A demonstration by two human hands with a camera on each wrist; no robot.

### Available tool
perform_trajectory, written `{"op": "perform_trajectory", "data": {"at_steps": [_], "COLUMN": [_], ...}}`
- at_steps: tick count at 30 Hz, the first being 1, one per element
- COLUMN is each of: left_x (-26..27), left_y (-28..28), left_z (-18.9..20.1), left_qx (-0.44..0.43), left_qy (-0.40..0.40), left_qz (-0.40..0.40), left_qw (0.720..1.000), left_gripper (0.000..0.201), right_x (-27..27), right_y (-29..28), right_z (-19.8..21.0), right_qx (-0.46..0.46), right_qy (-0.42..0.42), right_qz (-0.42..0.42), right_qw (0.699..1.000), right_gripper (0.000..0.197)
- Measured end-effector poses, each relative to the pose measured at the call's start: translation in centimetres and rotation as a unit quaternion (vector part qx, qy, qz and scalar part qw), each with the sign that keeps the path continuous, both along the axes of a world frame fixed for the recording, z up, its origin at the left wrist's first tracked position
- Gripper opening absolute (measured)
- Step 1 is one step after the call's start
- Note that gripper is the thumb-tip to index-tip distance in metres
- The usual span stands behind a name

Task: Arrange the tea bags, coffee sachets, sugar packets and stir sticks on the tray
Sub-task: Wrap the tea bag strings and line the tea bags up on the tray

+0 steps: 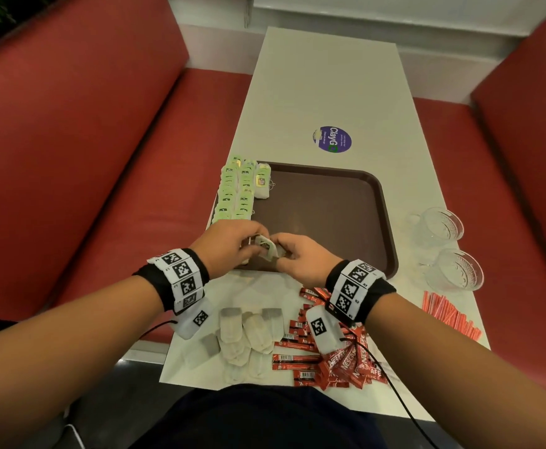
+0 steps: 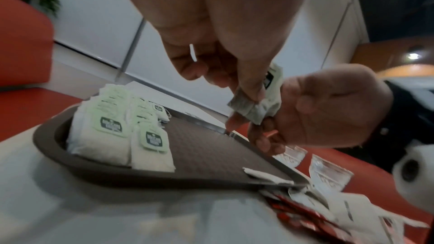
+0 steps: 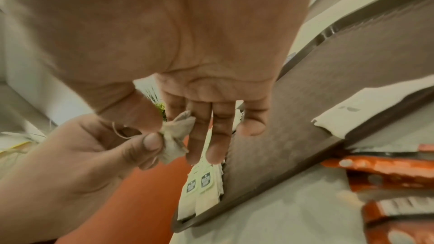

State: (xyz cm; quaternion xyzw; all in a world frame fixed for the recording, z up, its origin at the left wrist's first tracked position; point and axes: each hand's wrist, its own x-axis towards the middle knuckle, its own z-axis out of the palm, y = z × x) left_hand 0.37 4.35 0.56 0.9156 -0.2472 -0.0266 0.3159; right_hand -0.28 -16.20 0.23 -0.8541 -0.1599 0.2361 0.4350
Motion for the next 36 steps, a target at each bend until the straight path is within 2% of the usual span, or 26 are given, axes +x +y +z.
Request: {"op": "perform_trajectory", "data": {"at_steps": [2,4,7,10,13,16,22,25,28,30,33,36], "left_x": [0.6,1.3,2.4,3.2,3.8,4.4,5.6,6.0,6.6,7.4,9.4,12.3], "left_y": [0.1,0.2,0.5,0.8,1.0,0.8,-0.2,-1.0,-1.3,-1.2,-1.2,-1.2], "left_z": [0.3,0.5,1.0,1.6,1.8,1.7,1.9,2.3,2.5,2.0,0.9,-0.5], "left_qx": [-0.027,-0.047,-0.061,-0.05,-0.037,-0.003,0.04,0.013,-0.004,-0.002,0.004,0.077], "left_qy": [0.03,0.047,0.051,0.038,0.027,0.011,-0.006,-0.009,-0.008,0.008,0.046,0.086], "left_qz": [0.036,0.058,0.073,0.075,0.072,0.058,0.018,0.008,0.009,0.022,0.084,0.136], "left_qw": [0.999,0.996,0.994,0.995,0.996,0.998,0.999,1.0,1.0,1.0,0.995,0.984], "left_gripper": [0.021,0.028,0.034,0.024,0.012,0.01,0.012,0.009,0.006,0.007,0.009,0.018], "right_x": [0.6,1.3,2.1,2.8,3.6,4.2,5.7,6.0,6.5,6.7,7.0,7.2], "right_y": [0.0,0.0,-0.3,-0.7,-0.6,-0.3,-0.2,0.1,0.2,0.2,-0.2,-1.0], "right_z": [0.1,0.3,0.2,-0.1,0.0,0.3,0.0,-0.3,-0.7,-0.6,-0.6,-0.6], "right_qx": [-0.023,-0.033,-0.03,-0.027,0.012,0.026,0.021,0.022,0.015,-0.001,-0.013,0.01], "right_qy": [-0.037,-0.054,-0.037,-0.034,-0.007,0.0,-0.071,-0.089,-0.103,-0.111,-0.097,-0.055], "right_qz": [0.004,-0.015,-0.06,-0.086,-0.094,-0.106,-0.119,-0.088,-0.098,-0.097,-0.116,-0.146], "right_qw": [0.999,0.998,0.997,0.995,0.995,0.994,0.99,0.992,0.99,0.989,0.988,0.988], "right_gripper": [0.011,0.011,0.015,0.017,0.006,0.006,0.02,0.016,0.013,0.012,0.01,0.011]}}
